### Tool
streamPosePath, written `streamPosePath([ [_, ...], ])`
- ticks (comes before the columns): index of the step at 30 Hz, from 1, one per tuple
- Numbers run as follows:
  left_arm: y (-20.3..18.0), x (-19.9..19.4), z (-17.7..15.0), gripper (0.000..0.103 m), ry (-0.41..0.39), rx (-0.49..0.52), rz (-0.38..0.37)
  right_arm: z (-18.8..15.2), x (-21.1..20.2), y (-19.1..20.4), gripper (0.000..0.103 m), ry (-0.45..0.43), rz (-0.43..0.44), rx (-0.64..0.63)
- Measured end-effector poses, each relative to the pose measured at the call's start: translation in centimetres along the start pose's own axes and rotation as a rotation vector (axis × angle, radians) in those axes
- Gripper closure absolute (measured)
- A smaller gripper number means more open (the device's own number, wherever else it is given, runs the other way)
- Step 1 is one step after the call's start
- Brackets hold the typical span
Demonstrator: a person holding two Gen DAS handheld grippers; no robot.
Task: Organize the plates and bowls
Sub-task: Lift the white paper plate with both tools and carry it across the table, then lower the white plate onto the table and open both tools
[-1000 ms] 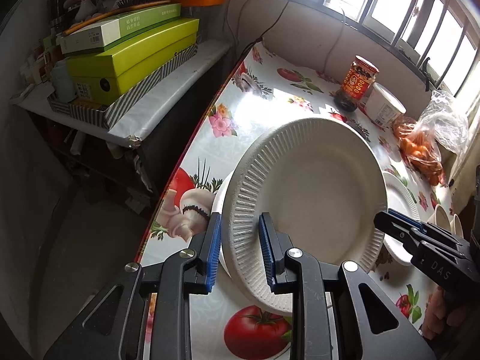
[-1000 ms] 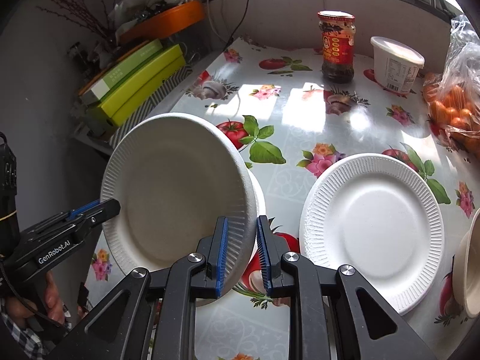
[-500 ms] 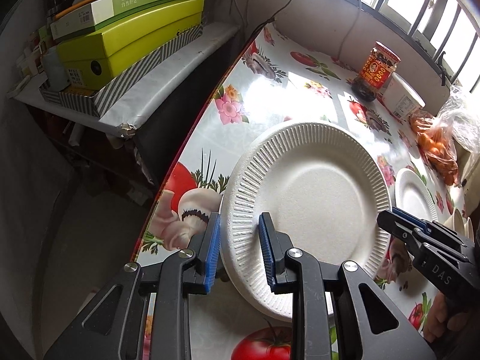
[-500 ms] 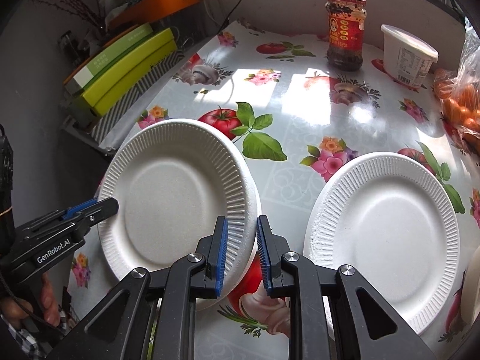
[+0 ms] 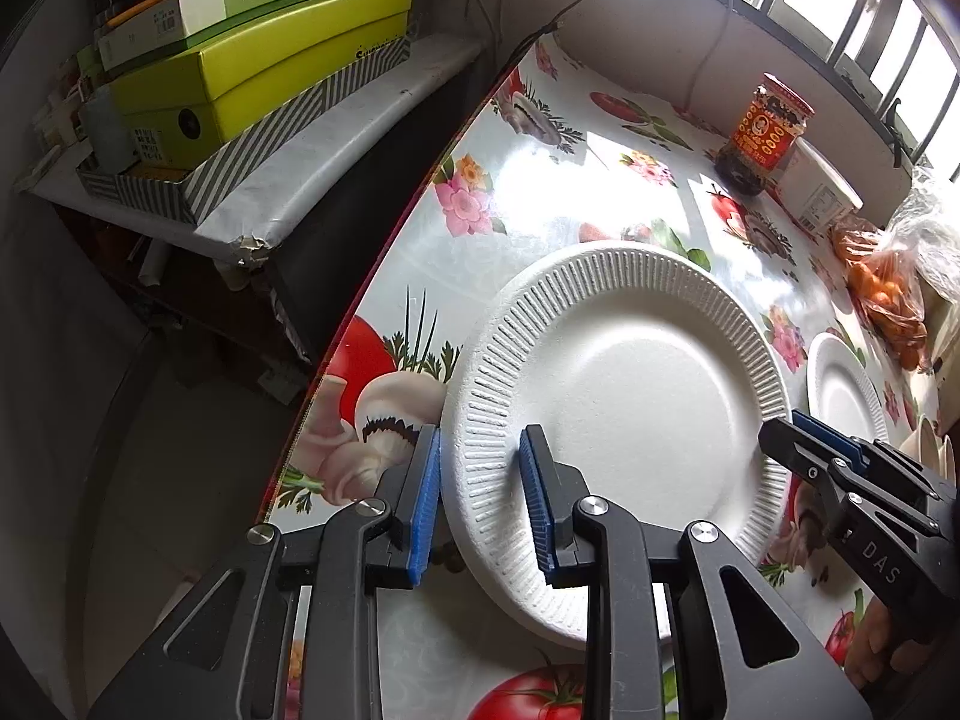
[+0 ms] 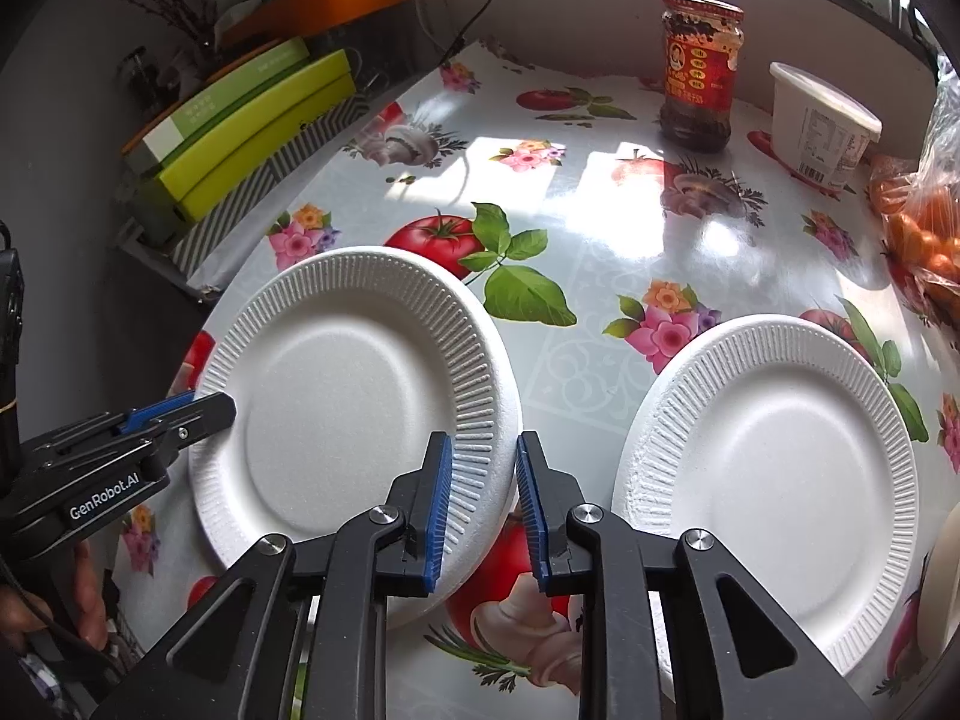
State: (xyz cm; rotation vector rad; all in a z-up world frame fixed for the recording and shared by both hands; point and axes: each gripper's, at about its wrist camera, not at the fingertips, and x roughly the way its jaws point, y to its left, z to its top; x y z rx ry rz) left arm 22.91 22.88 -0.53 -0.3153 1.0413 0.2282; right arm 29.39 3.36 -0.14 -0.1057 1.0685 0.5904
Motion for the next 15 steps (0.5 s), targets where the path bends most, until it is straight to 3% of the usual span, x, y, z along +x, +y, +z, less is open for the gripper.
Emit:
streamPosePath([
  [15, -0.12, 0.01, 0.04, 0.075, -0.004, 0.000, 0.030, -0.02, 0.03, 0.18, 0.076, -0.008, -0.018, -0.019],
])
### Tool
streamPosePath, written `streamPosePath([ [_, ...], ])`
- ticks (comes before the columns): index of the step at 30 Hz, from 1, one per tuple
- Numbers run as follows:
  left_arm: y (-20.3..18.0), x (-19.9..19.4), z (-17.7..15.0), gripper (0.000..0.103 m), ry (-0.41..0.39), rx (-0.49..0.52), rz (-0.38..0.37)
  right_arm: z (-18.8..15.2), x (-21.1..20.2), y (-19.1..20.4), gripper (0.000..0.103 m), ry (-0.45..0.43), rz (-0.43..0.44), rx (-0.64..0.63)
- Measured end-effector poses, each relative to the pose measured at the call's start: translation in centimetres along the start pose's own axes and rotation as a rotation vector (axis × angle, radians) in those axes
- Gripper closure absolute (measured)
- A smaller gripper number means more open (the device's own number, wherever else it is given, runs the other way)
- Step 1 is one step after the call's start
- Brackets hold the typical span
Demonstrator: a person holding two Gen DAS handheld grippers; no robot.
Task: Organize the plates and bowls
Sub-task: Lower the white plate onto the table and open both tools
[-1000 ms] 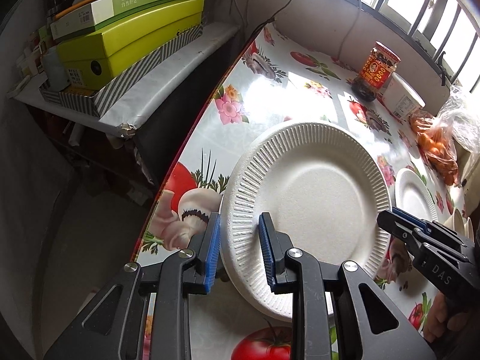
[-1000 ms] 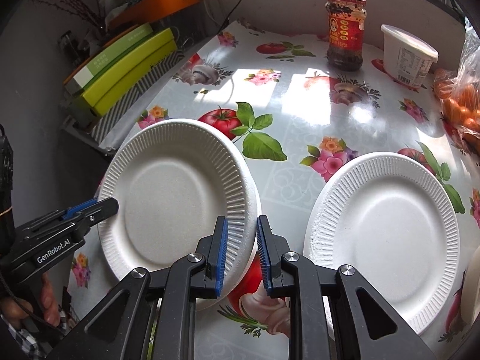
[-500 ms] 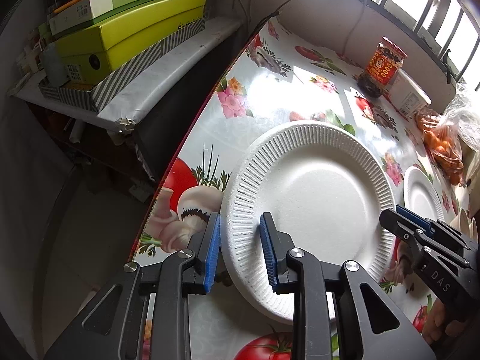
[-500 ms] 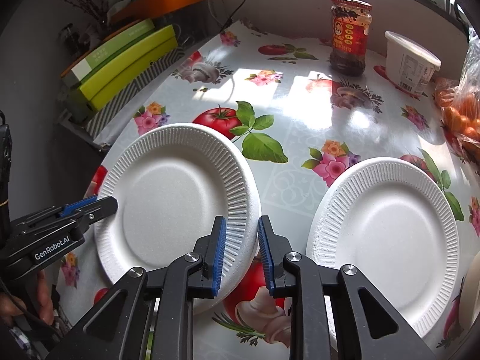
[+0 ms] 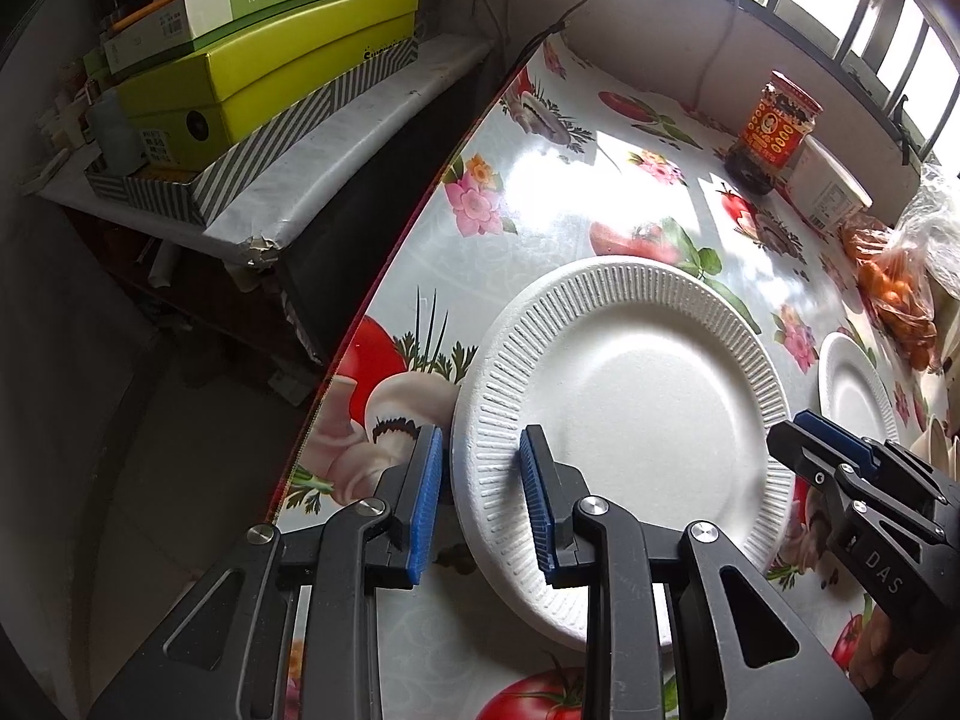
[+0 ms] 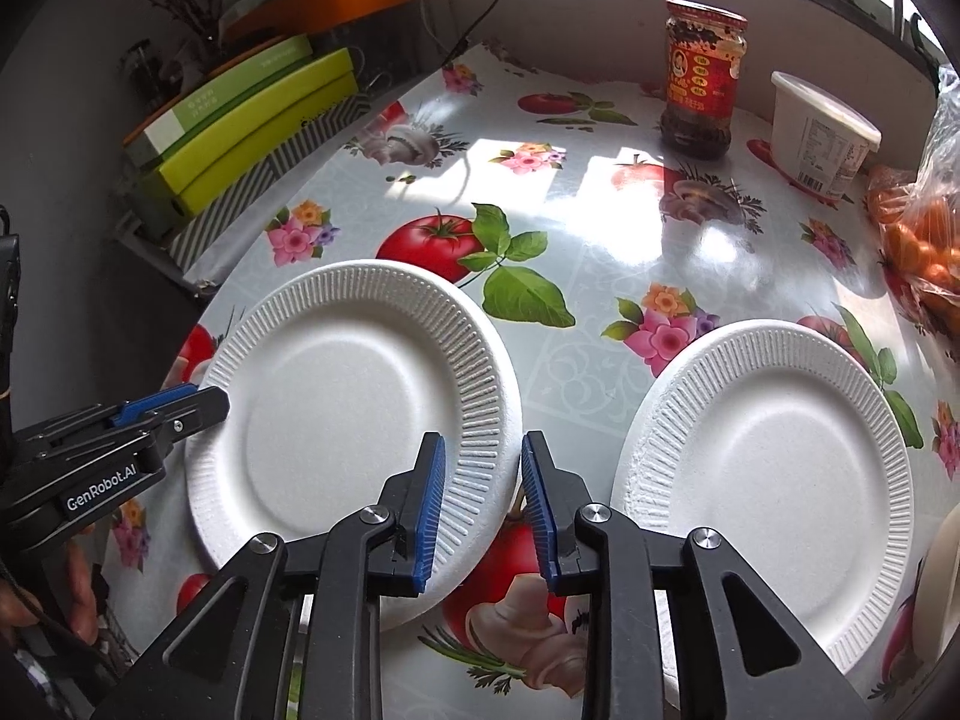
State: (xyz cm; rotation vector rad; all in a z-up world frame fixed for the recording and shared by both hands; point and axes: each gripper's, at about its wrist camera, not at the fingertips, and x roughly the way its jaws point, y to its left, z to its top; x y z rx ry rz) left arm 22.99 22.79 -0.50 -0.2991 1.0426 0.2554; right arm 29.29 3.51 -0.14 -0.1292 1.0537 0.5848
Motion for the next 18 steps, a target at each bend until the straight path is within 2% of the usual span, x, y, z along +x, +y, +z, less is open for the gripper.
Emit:
streamPosePath([
  [6, 0.1, -0.8, -0.1, 0.075, -0.019, -0.003, 0.004, -0.1, -0.8, -0.1, 0.069, -0.028, -0.004, -0.001],
  [14, -1.0, -3.4, -0.4, 0.075, -0.076, 0.013, -0.038, -0.7, -3.2, -0.4, 0.063, -0.088, -0.014, -0.006],
  [16, -1.5, -3.9, -0.6, 0.064, -0.087, 0.019, -0.042, -1.0, -3.9, -0.6, 0.063, -0.101, -0.018, -0.003],
  [18, -2.0, -4.5, -0.8, 0.061, -0.098, 0.026, -0.052, -1.4, -4.5, -0.9, 0.062, -0.112, -0.021, 0.004],
])
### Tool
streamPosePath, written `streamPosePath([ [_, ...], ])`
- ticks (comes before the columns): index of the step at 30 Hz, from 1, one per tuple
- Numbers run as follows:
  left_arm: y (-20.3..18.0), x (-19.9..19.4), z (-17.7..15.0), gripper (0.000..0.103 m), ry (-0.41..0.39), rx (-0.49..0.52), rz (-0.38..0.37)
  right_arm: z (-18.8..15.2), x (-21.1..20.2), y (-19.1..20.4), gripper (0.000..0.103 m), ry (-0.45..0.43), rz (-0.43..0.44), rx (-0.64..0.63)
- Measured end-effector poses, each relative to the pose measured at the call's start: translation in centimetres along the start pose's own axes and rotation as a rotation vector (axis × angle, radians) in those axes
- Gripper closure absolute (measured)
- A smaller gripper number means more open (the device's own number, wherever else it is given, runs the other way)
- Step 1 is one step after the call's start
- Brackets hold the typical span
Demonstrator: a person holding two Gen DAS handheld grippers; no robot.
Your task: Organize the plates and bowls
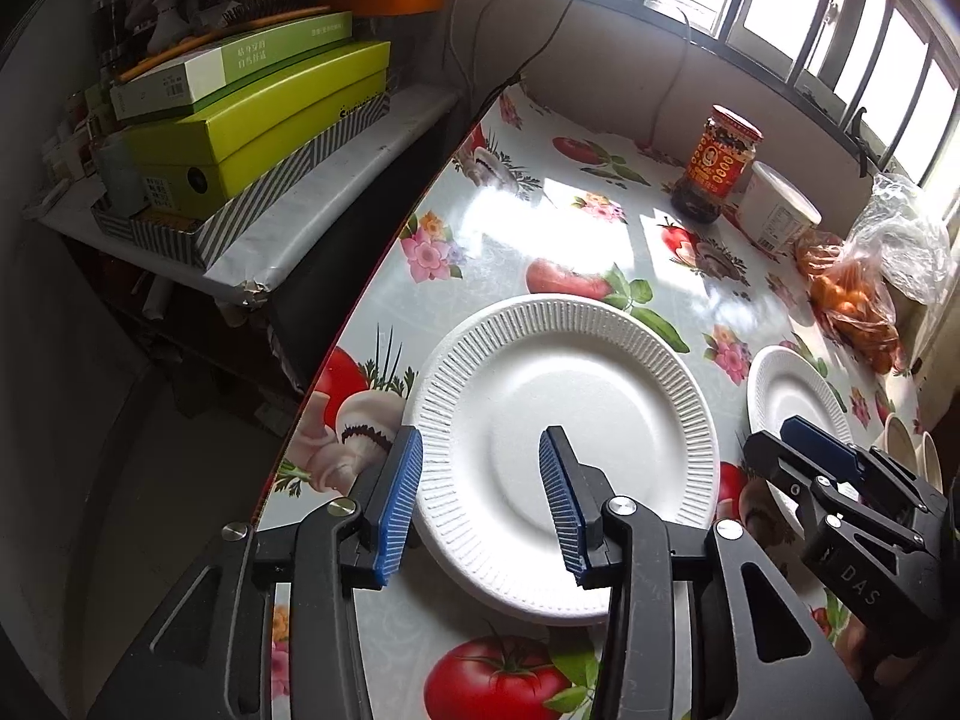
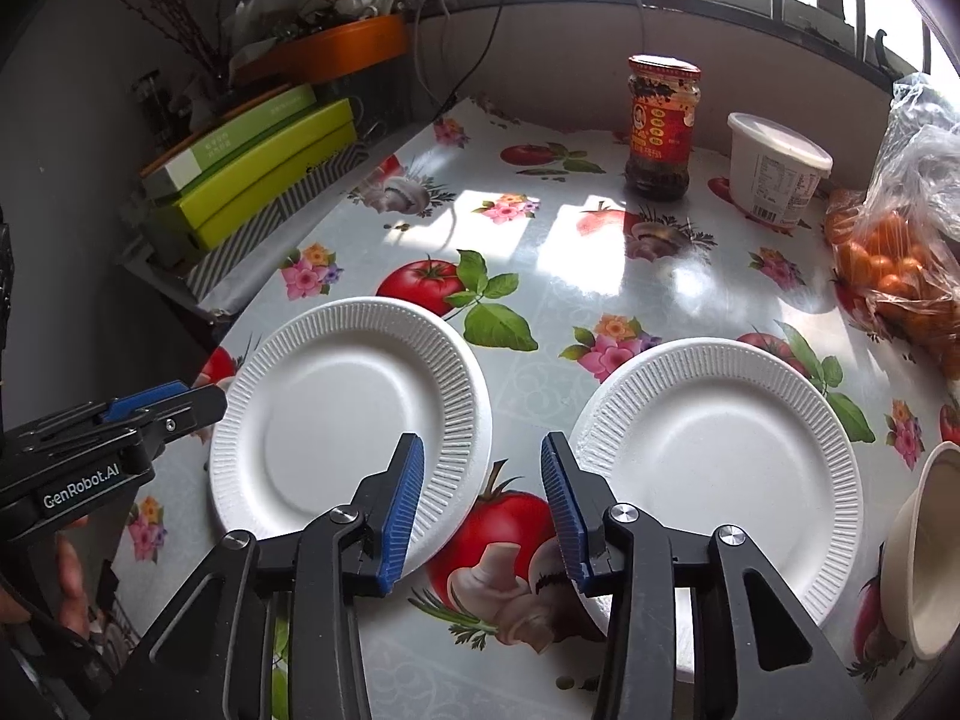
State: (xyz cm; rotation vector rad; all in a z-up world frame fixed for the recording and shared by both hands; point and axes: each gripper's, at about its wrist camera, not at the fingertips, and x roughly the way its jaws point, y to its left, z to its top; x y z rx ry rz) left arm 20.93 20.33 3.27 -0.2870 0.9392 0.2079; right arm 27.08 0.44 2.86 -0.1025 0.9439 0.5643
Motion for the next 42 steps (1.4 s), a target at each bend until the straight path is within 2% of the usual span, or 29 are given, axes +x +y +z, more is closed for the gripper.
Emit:
streamPosePath([
  [9, -3.0, -2.0, -1.3, 0.061, -0.040, 0.060, -0.022, -1.5, -3.0, -1.6, 0.060, -0.041, -0.016, 0.033],
  [17, -6.3, -3.1, -2.5, 0.061, -0.065, 0.121, -0.065, -2.8, -5.6, -3.9, 0.058, -0.077, -0.068, 0.055],
  [28, -10.5, -1.8, -3.3, 0.061, -0.029, 0.159, -0.151, -4.7, -7.8, -8.8, 0.052, -0.092, -0.134, 0.145],
  [35, -12.8, -0.5, -3.6, 0.061, 0.011, 0.179, -0.186, -3.9, -8.3, -11.8, 0.052, -0.097, -0.199, 0.157],
  [42, -13.8, 0.4, -3.5, 0.061, 0.029, 0.187, -0.190, -2.8, -7.7, -13.6, 0.052, -0.087, -0.200, 0.164],
])
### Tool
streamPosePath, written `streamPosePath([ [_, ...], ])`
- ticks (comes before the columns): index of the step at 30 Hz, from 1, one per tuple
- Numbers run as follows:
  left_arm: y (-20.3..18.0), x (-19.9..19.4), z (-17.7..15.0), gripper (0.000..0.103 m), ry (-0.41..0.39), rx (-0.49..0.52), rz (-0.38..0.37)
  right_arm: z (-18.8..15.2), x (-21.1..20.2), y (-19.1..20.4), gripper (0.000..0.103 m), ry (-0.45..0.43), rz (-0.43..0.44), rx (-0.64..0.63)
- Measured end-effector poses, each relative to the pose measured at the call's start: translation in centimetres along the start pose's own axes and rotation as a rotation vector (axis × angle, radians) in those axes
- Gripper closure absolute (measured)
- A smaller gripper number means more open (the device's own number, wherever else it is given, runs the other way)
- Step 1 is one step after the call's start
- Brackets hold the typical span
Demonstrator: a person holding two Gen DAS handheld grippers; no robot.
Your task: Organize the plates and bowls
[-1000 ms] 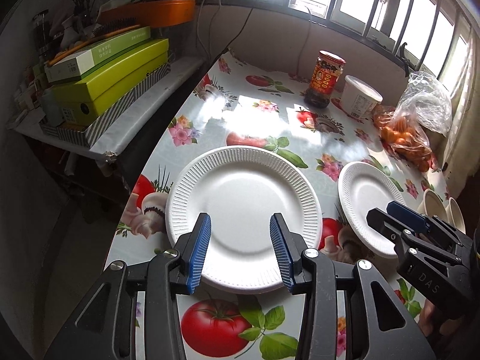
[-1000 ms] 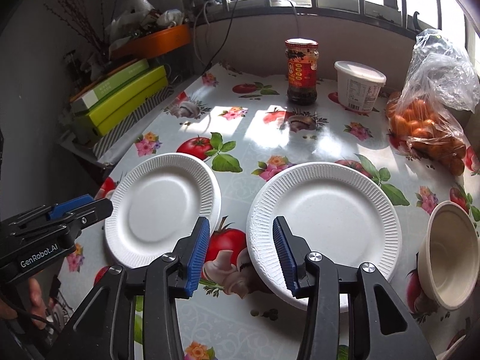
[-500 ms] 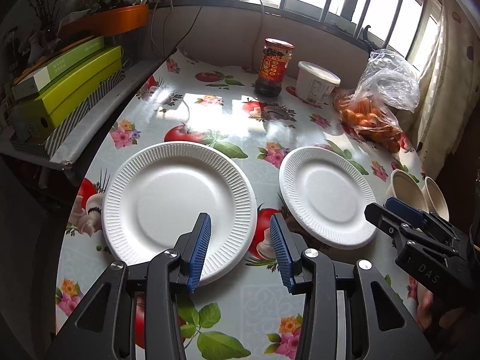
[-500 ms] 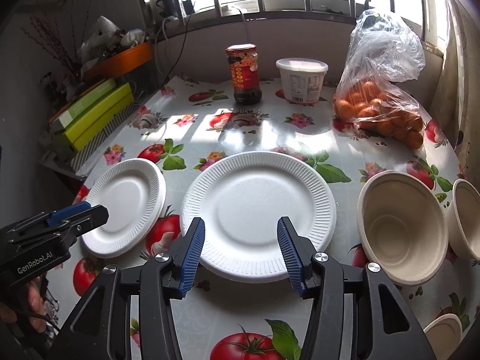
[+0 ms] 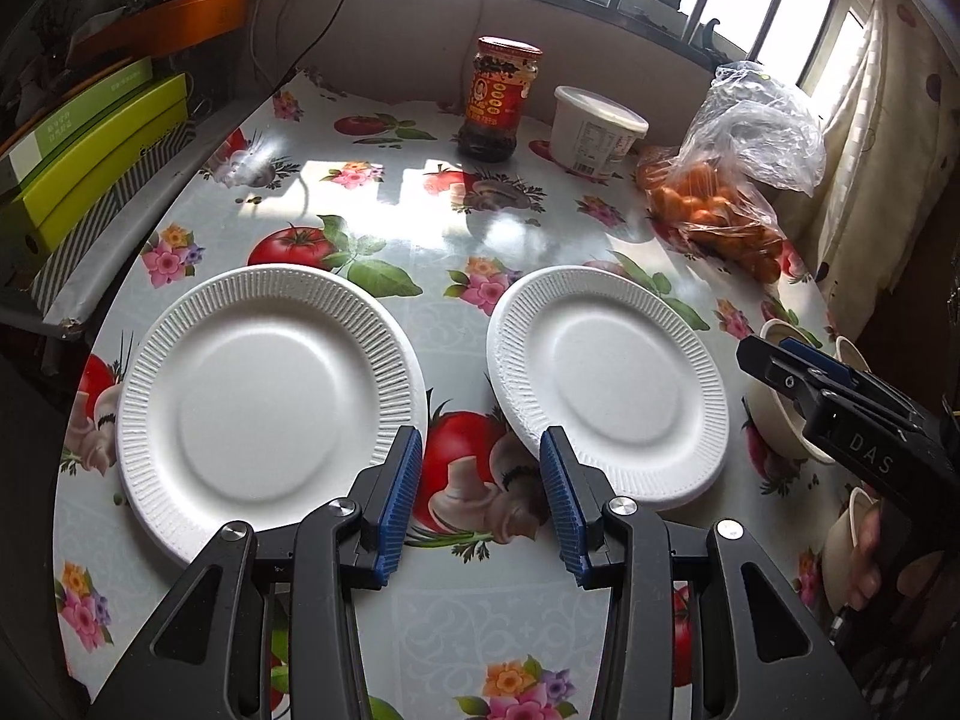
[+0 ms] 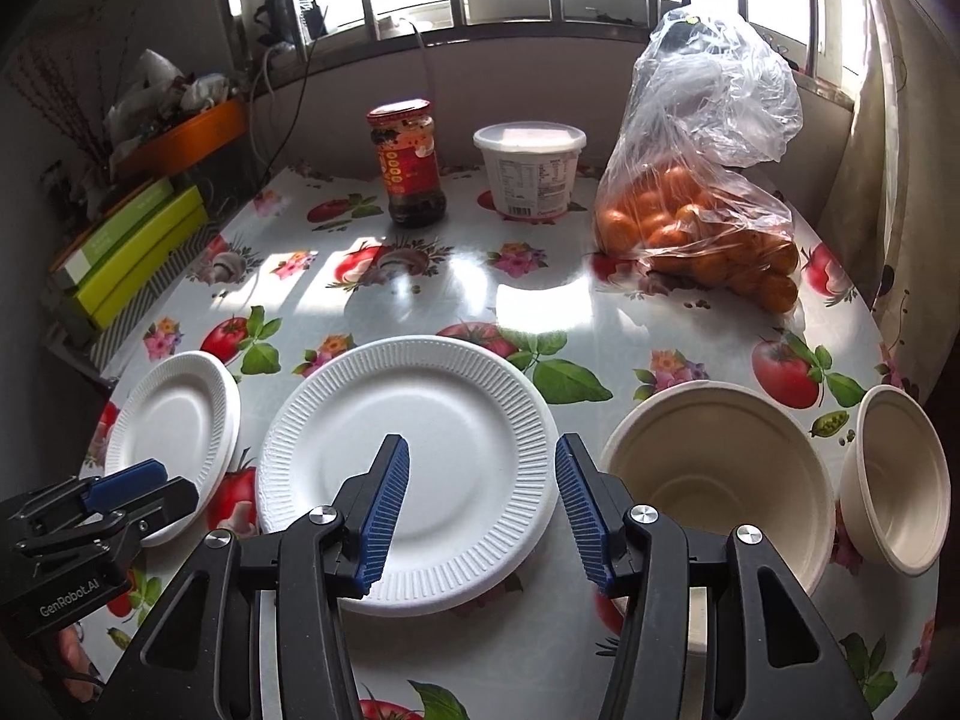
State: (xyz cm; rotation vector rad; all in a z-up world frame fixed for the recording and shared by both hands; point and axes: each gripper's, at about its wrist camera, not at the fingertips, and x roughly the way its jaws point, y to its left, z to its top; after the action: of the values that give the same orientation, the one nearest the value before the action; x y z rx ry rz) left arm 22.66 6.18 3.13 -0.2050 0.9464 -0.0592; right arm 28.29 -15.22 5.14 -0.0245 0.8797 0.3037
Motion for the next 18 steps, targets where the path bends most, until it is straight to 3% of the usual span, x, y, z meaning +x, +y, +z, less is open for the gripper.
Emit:
streamPosePath([
  [14, -0.9, 1.9, 0.3, 0.061, 0.040, -0.008, -0.009, 1.9, 2.3, -2.2, 0.052, 0.037, -0.001, 0.022],
  [18, -0.8, 2.9, 0.1, 0.061, 0.064, -0.027, -0.012, 2.6, 3.2, -3.0, 0.052, 0.056, 0.050, 0.084],
])
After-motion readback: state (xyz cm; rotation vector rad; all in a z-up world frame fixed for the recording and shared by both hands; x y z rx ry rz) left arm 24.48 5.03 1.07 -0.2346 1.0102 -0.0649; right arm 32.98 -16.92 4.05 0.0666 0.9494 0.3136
